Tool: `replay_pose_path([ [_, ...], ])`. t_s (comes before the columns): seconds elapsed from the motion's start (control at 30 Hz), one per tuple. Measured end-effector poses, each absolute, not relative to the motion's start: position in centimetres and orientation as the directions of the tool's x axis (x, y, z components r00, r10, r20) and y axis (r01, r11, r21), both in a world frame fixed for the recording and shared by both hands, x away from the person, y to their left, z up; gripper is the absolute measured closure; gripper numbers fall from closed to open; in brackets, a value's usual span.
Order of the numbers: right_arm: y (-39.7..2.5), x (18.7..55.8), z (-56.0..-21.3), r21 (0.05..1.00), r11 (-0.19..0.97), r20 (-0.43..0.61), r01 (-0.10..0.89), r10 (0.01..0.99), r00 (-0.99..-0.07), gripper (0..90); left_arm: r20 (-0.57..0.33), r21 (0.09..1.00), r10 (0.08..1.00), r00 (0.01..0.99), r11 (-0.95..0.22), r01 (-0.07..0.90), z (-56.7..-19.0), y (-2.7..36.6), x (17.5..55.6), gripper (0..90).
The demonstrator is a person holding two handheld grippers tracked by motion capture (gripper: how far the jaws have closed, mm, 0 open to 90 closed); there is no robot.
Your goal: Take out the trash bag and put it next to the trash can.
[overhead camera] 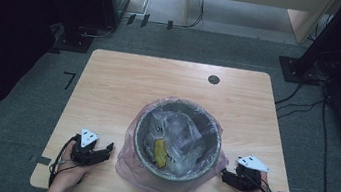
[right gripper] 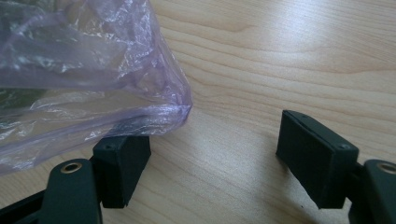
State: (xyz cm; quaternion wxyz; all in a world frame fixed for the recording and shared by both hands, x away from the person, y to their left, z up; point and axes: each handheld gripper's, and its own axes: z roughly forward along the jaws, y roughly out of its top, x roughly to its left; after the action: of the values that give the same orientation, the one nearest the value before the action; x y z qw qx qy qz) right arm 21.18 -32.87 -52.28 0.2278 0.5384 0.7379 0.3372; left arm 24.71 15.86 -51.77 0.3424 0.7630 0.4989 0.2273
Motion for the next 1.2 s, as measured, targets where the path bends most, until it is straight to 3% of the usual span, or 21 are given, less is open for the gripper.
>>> replay_pose_path([
  [0.27,-32.7,21.2,-52.3,0.744,0.195,0.025,0.64,0.948,-0.317,25.7,0.003,0.748,0.864,0.504,-0.337,0.572,-51.8,14.3,24.0,29.1],
  [0.57,-32.2,21.2,-52.3,0.746,0.206,0.023,0.634,0.942,-0.334,26.8,0.001,0.739,0.773,0.634,-0.428,0.52,-51.8,9.6,22.7,24.5],
  [0.77,-30.7,20.9,-52.0,0.767,0.206,0.046,0.607,0.927,-0.373,35.3,-0.004,0.745,0.742,0.67,-0.445,0.497,-51.8,8.1,22.1,26.9],
  [0.93,-29.2,20.6,-51.1,0.821,0.147,0.111,0.552,0.907,-0.406,56.1,-0.082,0.746,0.757,0.649,-0.385,0.543,-51.4,8.2,22.5,65.8],
  [0.97,-29.0,20.5,-50.9,0.829,0.139,0.121,0.542,0.901,-0.416,61.5,-0.092,0.747,0.754,0.65,-0.379,0.546,-51.4,8.2,22.6,70.3],
  [1.0,-29.0,20.5,-50.9,0.829,0.139,0.121,0.542,0.901,-0.416,61.5,-0.092,0.747,0.754,0.65,-0.379,0.546,-51.4,8.2,22.6,73.8],
  [1.03,-28.8,20.3,-50.3,0.841,0.12,0.149,0.528,0.886,-0.439,71.1,-0.091,0.75,0.757,0.648,-0.376,0.545,-51.3,8.2,22.6,76.9],
  [1.07,-28.7,20.2,-50.0,0.846,0.109,0.162,0.522,0.88,-0.446,74.2,-0.091,0.758,0.764,0.638,-0.363,0.542,-51.1,8.3,22.7,79.6],
  [1.2,-28.8,19.9,-48.9,0.87,0.068,0.183,0.488,0.875,-0.448,79.8,-0.096,0.785,0.789,0.607,-0.315,0.533,-50.4,9.1,22.9,87.6],
])
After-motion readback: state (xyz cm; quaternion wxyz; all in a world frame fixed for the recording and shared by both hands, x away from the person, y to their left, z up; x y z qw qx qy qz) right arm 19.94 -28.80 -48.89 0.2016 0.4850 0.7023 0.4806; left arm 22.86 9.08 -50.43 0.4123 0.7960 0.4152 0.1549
